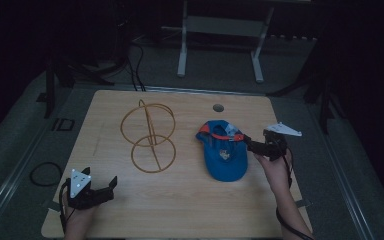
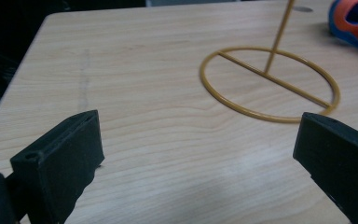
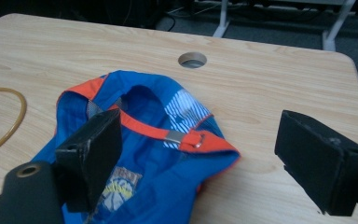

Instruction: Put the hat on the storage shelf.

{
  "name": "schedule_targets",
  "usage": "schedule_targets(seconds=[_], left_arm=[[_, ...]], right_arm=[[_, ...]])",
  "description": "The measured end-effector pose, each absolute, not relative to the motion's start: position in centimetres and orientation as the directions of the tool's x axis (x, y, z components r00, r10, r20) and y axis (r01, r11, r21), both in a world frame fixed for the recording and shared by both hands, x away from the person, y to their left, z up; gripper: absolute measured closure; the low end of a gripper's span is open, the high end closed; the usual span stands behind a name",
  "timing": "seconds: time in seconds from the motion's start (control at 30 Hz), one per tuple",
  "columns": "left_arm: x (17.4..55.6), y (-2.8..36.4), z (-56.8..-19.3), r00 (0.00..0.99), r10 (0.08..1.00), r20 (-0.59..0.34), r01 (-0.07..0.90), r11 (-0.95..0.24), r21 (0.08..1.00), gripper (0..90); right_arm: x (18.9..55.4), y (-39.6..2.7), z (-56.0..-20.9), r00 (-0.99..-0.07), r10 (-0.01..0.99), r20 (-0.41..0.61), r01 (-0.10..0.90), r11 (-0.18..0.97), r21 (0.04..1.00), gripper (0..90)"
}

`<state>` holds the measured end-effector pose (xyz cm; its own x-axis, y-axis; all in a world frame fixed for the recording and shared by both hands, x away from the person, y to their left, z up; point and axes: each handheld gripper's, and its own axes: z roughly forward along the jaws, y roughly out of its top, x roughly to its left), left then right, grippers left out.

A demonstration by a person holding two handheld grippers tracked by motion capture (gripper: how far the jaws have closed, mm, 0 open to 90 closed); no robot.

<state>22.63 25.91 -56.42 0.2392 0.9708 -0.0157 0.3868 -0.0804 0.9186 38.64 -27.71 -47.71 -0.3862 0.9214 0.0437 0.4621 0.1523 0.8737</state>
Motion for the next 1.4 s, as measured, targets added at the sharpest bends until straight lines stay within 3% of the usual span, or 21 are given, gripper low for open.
schedule_targets(seconds=[0.1, 0.57, 1.4], left_arm=[[22.7, 25.7, -56.5, 0.247, 0.969, -0.010, 0.393, -0.091, 0.915, 1.9], [22.6, 25.6, -56.4, 0.270, 0.963, -0.009, 0.395, -0.102, 0.913, 1.9], [22.6, 25.6, -56.4, 0.281, 0.959, -0.024, 0.398, -0.094, 0.913, 1.9]], right_arm=[[39.6, -27.0, -47.8, -0.397, 0.916, 0.060, 0.469, 0.146, 0.871, 19.0], [43.4, -23.1, -48.7, -0.448, 0.894, 0.028, 0.483, 0.216, 0.849, 20.1], [49.8, -21.2, -53.8, -0.429, 0.903, 0.025, 0.660, 0.294, 0.692, 23.8]])
